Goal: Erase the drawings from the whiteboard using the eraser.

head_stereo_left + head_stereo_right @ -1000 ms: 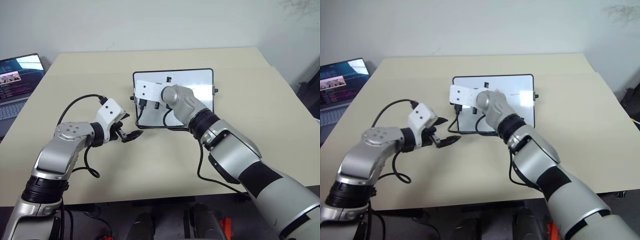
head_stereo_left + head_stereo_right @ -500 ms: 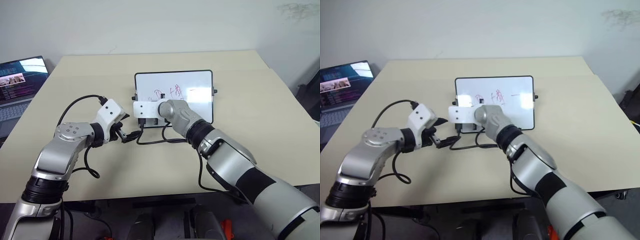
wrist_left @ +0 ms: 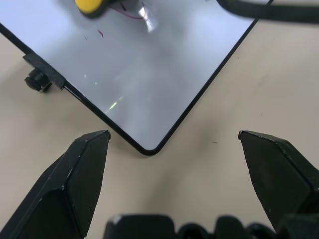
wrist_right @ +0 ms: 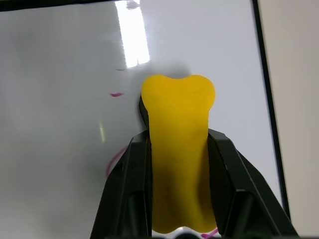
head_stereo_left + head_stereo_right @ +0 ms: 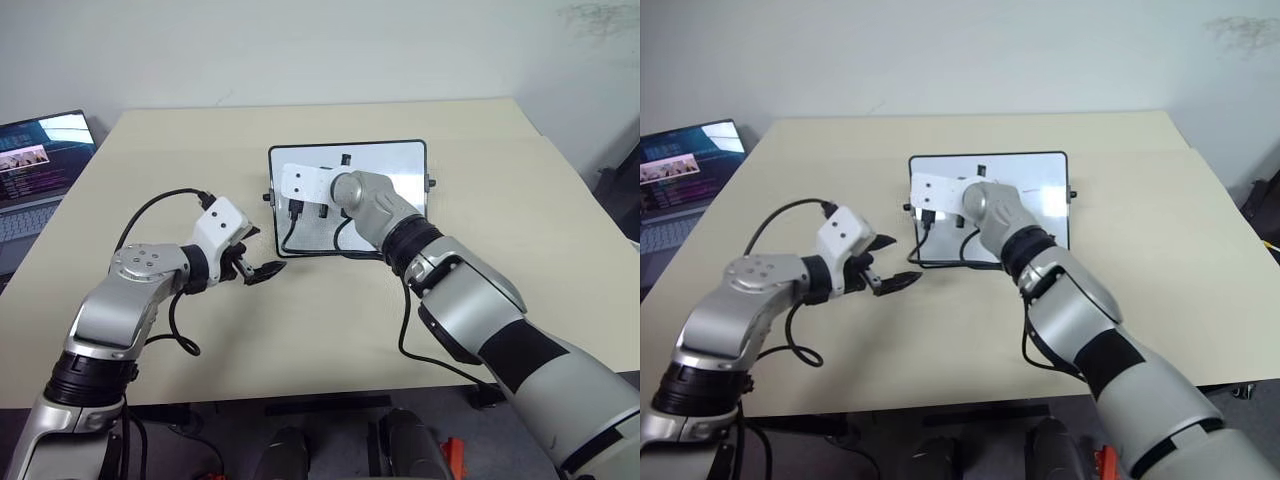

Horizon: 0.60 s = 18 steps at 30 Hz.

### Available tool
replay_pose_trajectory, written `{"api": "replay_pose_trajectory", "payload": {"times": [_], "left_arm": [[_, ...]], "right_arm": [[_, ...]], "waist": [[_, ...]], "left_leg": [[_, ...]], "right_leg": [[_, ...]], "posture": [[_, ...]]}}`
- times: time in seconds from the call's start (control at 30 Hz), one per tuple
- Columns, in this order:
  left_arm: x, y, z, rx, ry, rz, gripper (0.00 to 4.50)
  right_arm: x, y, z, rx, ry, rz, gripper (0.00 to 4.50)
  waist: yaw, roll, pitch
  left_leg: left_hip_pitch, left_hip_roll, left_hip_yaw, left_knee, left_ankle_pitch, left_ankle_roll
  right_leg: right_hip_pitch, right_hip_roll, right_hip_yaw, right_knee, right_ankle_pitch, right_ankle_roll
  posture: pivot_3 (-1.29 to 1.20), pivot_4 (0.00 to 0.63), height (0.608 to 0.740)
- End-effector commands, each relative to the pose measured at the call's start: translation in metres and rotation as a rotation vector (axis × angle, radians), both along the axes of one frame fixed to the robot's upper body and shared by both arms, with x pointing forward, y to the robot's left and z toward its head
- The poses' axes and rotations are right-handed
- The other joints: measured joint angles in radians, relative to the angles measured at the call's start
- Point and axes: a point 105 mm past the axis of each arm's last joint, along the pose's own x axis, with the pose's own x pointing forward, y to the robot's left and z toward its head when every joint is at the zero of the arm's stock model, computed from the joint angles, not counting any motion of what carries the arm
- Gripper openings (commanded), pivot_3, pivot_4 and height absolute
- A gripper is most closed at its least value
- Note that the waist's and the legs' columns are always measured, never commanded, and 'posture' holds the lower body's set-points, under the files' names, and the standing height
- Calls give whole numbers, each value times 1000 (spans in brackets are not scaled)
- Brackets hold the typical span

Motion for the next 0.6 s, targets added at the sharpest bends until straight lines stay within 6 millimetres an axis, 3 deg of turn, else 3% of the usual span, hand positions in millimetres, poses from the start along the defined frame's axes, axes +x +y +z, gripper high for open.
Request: {"api": "replay_pose_trajectory", "payload": {"times": [0.03,0.13,0.23,0.4,0.6], "left_arm": [[2,-2,15,-2,-61,-10,4500],[1,-1,15,-2,-64,-4,4500],[0,2,15,-1,-62,3,4500],[-1,2,14,-1,-60,6,4500],[0,1,15,0,-61,2,4500]], "right_arm": [[-16,15,-22,-81,65,92,1102],[-21,7,-42,-158,103,113,1102],[-18,0,-45,-175,92,94,1102],[-3,-4,-14,-54,-2,11,1102],[12,-23,11,2,-63,-70,1102]], "waist": [[-6,0,0],[-7,0,0],[-7,0,0],[0,0,0],[8,0,0]], "left_leg": [[1,0,0,-1,0,0],[1,0,0,-3,0,0],[2,0,0,-3,0,0],[2,0,0,-3,1,-1],[2,0,0,-3,1,-1]], "right_leg": [[0,0,0,0,0,0],[0,0,0,0,0,0],[0,0,0,0,0,0],[1,0,0,0,0,0],[1,0,0,0,0,0]], "posture": [[0,150,740],[0,150,740],[0,150,740],[0,150,740],[0,150,740]]}}
